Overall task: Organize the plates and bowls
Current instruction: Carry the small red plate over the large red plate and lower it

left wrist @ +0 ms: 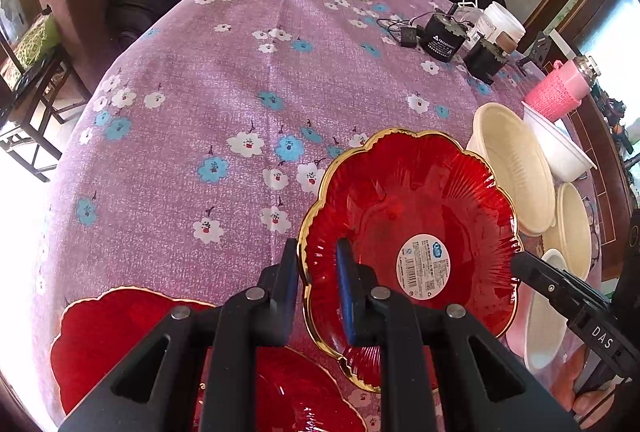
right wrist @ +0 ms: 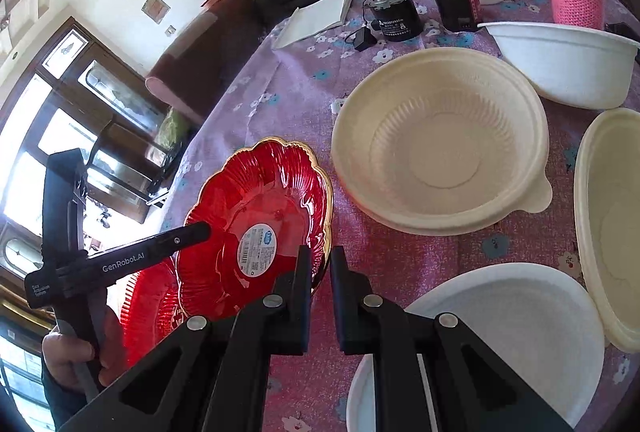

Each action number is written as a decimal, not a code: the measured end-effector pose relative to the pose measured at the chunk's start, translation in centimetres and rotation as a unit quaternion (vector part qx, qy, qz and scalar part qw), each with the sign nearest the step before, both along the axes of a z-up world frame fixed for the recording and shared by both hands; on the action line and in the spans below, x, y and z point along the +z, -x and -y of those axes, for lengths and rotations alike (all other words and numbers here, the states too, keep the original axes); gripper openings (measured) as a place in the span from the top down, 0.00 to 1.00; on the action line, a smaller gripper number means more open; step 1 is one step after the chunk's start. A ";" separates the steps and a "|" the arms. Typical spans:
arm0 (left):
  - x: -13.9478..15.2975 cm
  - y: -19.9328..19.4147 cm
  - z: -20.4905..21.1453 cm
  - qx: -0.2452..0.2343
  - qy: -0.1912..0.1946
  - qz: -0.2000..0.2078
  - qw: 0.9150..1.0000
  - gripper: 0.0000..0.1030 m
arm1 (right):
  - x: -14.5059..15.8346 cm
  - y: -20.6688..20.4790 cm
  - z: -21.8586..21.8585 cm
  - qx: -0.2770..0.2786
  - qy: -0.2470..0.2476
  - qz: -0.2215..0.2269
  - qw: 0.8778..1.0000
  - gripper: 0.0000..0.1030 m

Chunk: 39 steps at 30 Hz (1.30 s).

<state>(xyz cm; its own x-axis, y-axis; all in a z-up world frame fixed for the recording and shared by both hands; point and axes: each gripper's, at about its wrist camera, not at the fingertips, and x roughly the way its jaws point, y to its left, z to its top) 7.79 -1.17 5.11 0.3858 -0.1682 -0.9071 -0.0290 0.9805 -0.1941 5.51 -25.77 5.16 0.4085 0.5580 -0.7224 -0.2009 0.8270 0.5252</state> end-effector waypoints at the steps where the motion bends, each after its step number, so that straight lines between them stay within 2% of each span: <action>1: 0.0 0.1 0.0 0.000 0.000 0.000 1.000 0.84 | 0.1 0.0 -0.1 0.001 0.000 0.001 1.000 0.89; 17: 1.4 1.3 -0.5 0.002 0.007 0.020 1.000 0.84 | 1.1 0.7 0.3 0.004 -0.029 0.019 0.999 0.89; 26: 2.1 3.6 -2.1 0.016 0.021 0.033 0.999 0.81 | 1.8 1.3 -0.9 0.022 -0.046 0.031 0.998 0.89; 36: 3.4 6.3 -4.5 0.035 0.029 0.051 0.998 0.81 | 1.8 2.2 -3.0 0.050 -0.043 0.039 0.997 0.89; 39: 3.6 7.5 -5.3 0.041 0.030 0.056 0.997 0.78 | 1.9 2.6 -3.8 0.062 -0.042 0.043 0.996 0.89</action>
